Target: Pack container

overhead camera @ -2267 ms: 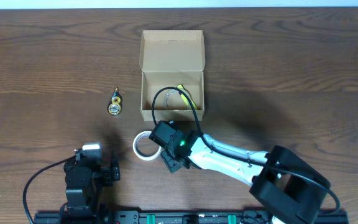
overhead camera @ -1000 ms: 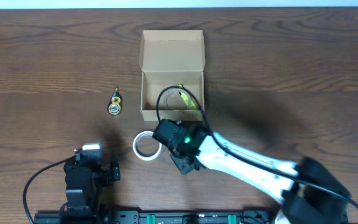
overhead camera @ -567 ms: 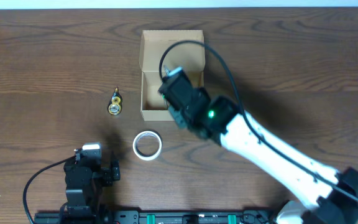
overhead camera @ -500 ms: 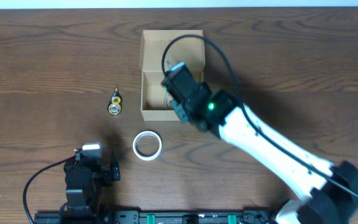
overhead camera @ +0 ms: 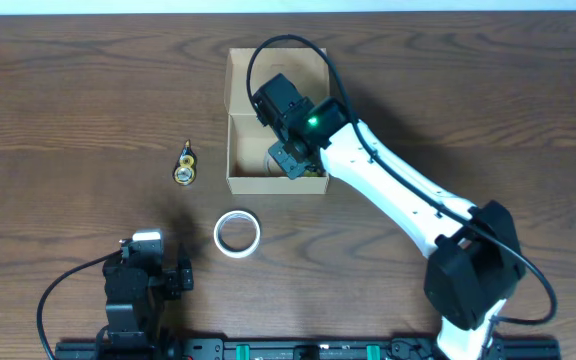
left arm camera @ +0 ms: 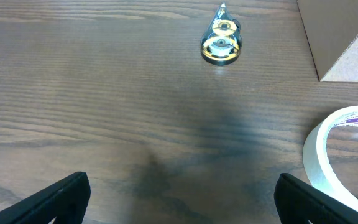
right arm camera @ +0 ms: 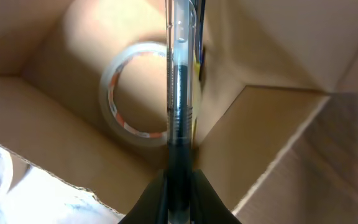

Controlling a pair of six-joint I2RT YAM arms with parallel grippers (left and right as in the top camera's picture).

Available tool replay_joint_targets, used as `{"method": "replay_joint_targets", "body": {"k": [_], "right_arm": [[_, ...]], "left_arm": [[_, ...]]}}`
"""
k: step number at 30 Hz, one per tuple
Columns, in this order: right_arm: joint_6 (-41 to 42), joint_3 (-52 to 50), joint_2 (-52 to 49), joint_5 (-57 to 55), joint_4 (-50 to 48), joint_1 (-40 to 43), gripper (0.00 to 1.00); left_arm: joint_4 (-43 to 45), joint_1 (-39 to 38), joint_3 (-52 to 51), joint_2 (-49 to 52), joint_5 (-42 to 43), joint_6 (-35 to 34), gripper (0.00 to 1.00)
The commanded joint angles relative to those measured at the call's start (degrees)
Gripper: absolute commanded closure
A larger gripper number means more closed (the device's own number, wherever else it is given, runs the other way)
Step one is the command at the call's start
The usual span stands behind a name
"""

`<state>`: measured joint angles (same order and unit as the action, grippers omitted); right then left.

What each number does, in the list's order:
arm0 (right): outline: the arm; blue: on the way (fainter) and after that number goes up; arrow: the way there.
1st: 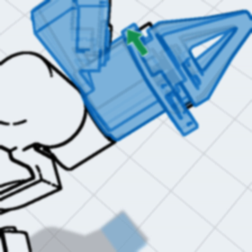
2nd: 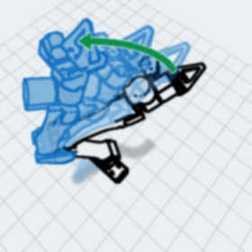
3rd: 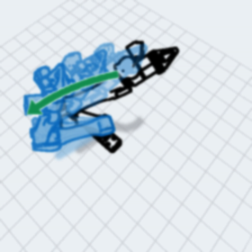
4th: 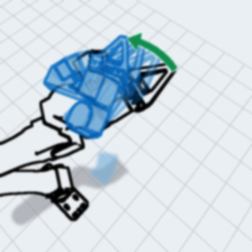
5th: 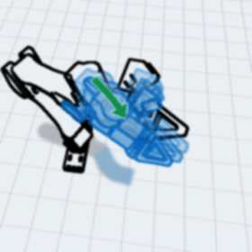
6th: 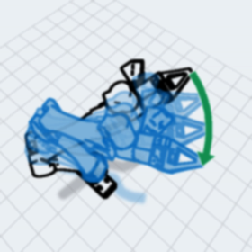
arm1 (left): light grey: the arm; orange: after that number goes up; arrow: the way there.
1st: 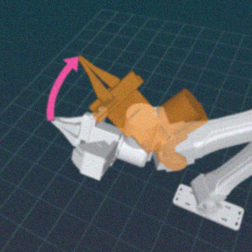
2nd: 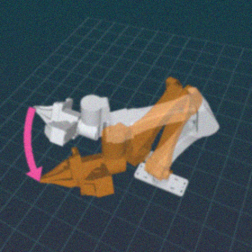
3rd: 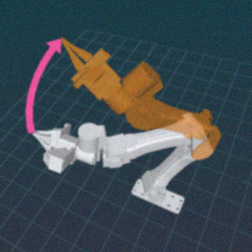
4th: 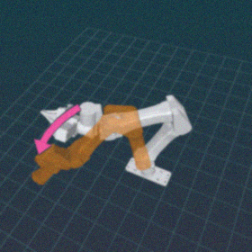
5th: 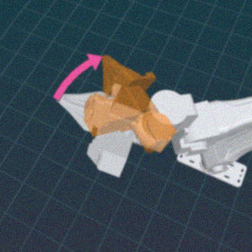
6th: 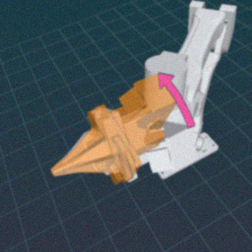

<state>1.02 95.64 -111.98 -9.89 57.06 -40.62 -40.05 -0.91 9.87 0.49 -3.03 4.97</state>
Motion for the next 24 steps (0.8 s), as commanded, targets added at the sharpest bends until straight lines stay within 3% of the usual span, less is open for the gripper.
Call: {"method": "replay_joint_targets", "body": {"k": [1, 11, 14, 19, 24], "right_arm": [[-0.87, 1.07, -2.12, 1.40, 0.83, 0.24, 0.90], [-0.87, 1.05, -7.48, 1.55, -0.61, 0.44, 0.92], [-0.87, 1.05, -8.83, 1.51, -0.92, 0.42, 0.85], [-0.92, 1.05, -9.27, 0.13, -2.08, 0.42, 0.61], [-0.90, 1.05, -9.27, -0.68, -3.82, 0.42, 0.61]], "left_arm": [[-0.24, 0.24, -0.70, -0.26, -0.35, 0.83, 0.05], [-0.22, 0.24, -0.70, -0.26, -0.33, 0.83, 0.05], [-0.22, 0.24, -0.70, -0.26, -0.35, 0.83, 0.05], [-0.22, 0.24, -0.70, -0.26, -0.35, 0.83, 0.05], [-0.22, 0.24, -0.70, -0.26, -0.33, 0.83, 0.05]]}}
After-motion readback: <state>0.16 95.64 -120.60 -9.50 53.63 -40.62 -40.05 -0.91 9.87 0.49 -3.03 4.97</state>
